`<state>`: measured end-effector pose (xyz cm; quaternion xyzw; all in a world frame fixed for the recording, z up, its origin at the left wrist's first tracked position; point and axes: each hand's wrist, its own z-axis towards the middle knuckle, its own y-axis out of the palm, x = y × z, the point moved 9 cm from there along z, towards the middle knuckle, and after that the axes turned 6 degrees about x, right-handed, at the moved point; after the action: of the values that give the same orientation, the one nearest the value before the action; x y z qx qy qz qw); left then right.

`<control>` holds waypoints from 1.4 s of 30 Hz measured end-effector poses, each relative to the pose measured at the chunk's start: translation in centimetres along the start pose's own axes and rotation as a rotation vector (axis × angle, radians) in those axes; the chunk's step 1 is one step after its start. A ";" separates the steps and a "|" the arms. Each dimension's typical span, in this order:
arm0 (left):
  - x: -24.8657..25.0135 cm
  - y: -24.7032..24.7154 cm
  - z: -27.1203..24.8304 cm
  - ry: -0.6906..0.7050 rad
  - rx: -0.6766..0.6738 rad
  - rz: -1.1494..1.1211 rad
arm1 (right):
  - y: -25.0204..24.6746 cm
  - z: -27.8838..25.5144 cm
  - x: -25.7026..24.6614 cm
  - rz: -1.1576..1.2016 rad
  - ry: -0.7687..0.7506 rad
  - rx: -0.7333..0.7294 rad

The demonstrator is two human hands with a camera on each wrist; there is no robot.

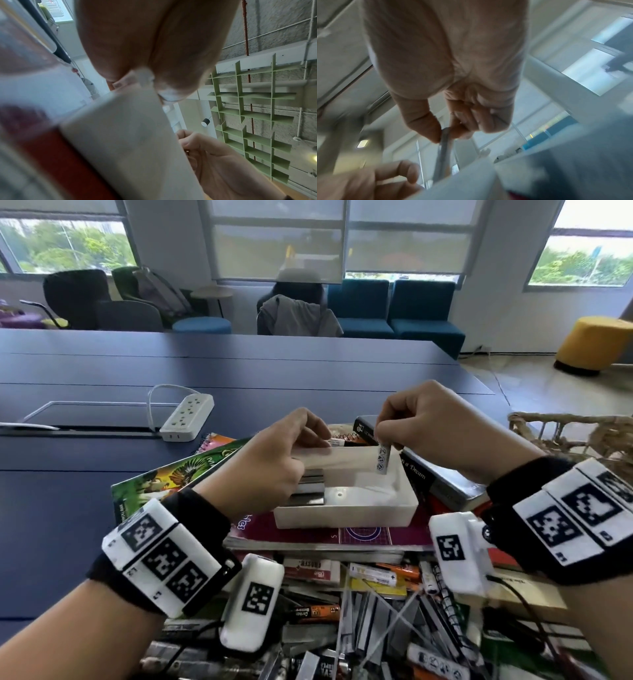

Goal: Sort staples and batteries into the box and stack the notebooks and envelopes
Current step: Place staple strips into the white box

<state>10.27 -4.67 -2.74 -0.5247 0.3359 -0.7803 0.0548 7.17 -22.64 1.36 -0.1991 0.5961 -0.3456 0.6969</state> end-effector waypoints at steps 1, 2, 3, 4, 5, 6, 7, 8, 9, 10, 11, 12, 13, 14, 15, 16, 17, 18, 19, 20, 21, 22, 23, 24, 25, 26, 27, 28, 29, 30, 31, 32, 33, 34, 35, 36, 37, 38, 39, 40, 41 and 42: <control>0.0 0.0 0.0 0.006 -0.001 -0.010 | 0.1 -0.1 -0.7 -0.067 -0.031 -0.037; 0.1 -0.1 -0.1 0.017 -0.005 -0.017 | 0.5 -0.2 -1.4 -0.136 -0.060 -0.095; 0.1 -0.1 -0.1 0.032 -0.007 -0.021 | 1.1 -0.4 -1.9 -0.202 -0.087 -0.171; 0.2 0.0 -0.2 0.045 -0.009 -0.027 | 1.9 -0.8 -2.2 -0.262 -0.110 -0.259; 0.1 0.0 -0.2 0.055 -0.007 -0.031 | 2.7 -1.2 -2.5 -0.314 -0.130 -0.347; 0.1 0.0 -0.3 0.063 -0.004 -0.032 | 3.5 -1.5 -2.6 -0.358 -0.148 -0.419; 0.1 0.0 -0.3 0.071 -0.003 -0.034 | 4.1 -1.8 -2.7 -0.395 -0.167 -0.464; 0.2 0.0 -0.3 0.081 -0.003 -0.037 | 4.6 -1.9 -2.8 -0.429 -0.187 -0.484; 0.2 0.0 -0.3 0.090 -0.005 -0.039 | 4.9 -2.0 -2.9 -0.458 -0.205 -0.485; 0.3 0.1 -0.2 0.097 -0.007 -0.037 | 5.2 -2.0 -2.8 -0.476 -0.218 -0.479; 0.2 0.1 -0.2 0.099 -0.005 -0.035 | 5.4 -2.0 -2.8 -0.482 -0.224 -0.476; 0.2 0.1 -0.1 0.101 -0.003 -0.035 | 5.5 -2.1 -2.6 -0.476 -0.219 -0.479; 0.3 0.1 -0.1 0.106 -0.002 -0.037 | 5.6 -2.3 -2.4 -0.461 -0.208 -0.485; 0.4 0.1 -0.1 0.110 -0.003 -0.038 | 5.6 -2.4 -2.3 -0.441 -0.196 -0.494; 0.6 0.1 -0.2 0.116 -0.005 -0.041 | 5.5 -2.7 -2.2 -0.419 -0.182 -0.505; 0.8 0.1 -0.2 0.118 -0.010 -0.046 | 5.5 -2.9 -2.1 -0.398 -0.169 -0.518; 0.9 0.1 -0.2 0.117 -0.014 -0.049 | 5.4 -3.0 -2.1 -0.375 -0.159 -0.528; 1.0 0.2 -0.2 0.116 -0.017 -0.050 | 5.3 -3.1 -2.1 -0.346 -0.151 -0.531; 1.1 0.2 -0.2 0.113 -0.017 -0.048 | 5.2 -3.0 -2.1 -0.309 -0.146 -0.526; 1.2 0.1 -0.2 0.114 -0.012 -0.043 | 5.0 -2.8 -2.1 -0.266 -0.145 -0.518; 1.2 0.0 -0.2 0.117 -0.005 -0.038 | 4.8 -2.6 -2.2 -0.221 -0.141 -0.510; 1.3 -0.1 -0.2 0.119 0.003 -0.035 | 4.5 -2.5 -2.3 -0.173 -0.138 -0.501; 1.3 -0.2 -0.2 0.118 0.012 -0.032 | 4.2 -2.4 -2.5 -0.121 -0.136 -0.481; 1.3 -0.2 -0.2 0.114 0.018 -0.029 | 3.8 -2.2 -2.8 -0.056 -0.133 -0.440; 1.3 -0.2 -0.2 0.110 0.019 -0.028 | 3.1 -2.0 -3.1 0.025 -0.129 -0.382; 1.3 -0.2 -0.2 0.104 0.018 -0.026 | 2.4 -2.0 -3.4 0.112 -0.123 -0.319; 1.3 -0.1 -0.3 0.099 0.017 -0.022 | 1.9 -2.0 -3.6 0.189 -0.118 -0.268; 1.4 -0.1 -0.3 0.099 0.016 -0.018 | 1.4 -2.2 -3.8 0.246 -0.111 -0.229; 1.5 0.0 -0.4 0.100 0.016 -0.010 | 1.1 -2.4 -3.7 0.290 -0.101 -0.197; 1.7 0.0 -0.5 0.099 0.018 0.001 | 0.8 -2.5 -3.6 0.340 -0.082 -0.168; 1.9 0.0 -0.6 0.095 0.018 0.010 | 0.6 -2.6 -3.3 0.409 -0.047 -0.135; 2.1 0.0 -0.7 0.093 0.013 0.014 | 0.3 -2.8 -2.8 0.495 0.004 -0.098; 2.4 0.1 -0.9 0.094 0.006 0.016 | 0.1 -2.9 -2.3 0.576 0.059 -0.058; 2.8 0.2 -1.1 0.102 0.001 0.018 | -0.2 -3.1 -1.7 0.638 0.106 -0.020; 3.2 0.1 -1.3 0.113 0.005 0.027 | -0.3 -3.3 -1.3 0.666 0.137 0.007; 3.5 0.0 -1.6 0.127 0.015 0.045 | -0.3 -3.6 -1.0 0.664 0.152 0.019; 3.9 -0.1 -1.8 0.143 0.027 0.062 | -0.1 -3.8 -0.9 0.635 0.150 0.019; 4.3 -0.2 -2.0 0.157 0.037 0.069 | -0.1 -4.1 -1.0 0.591 0.137 0.015; 4.7 -0.3 -2.2 0.172 0.048 0.067 | 0.0 -4.4 -1.2 0.544 0.119 0.005; 5.1 -0.5 -2.3 0.187 0.058 0.057 | 0.1 -4.6 -1.4 0.499 0.103 -0.009; 5.5 -0.5 -2.5 0.200 0.062 0.046 | 0.1 -4.8 -1.6 0.458 0.091 -0.022; 5.8 -0.6 -2.6 0.209 0.058 0.037 | 0.0 -5.0 -1.8 0.426 0.082 -0.035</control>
<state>5.58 -5.54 1.58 -0.4322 0.3265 -0.8392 0.0490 2.27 -20.66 1.53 -0.0666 0.6586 -0.1880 0.7256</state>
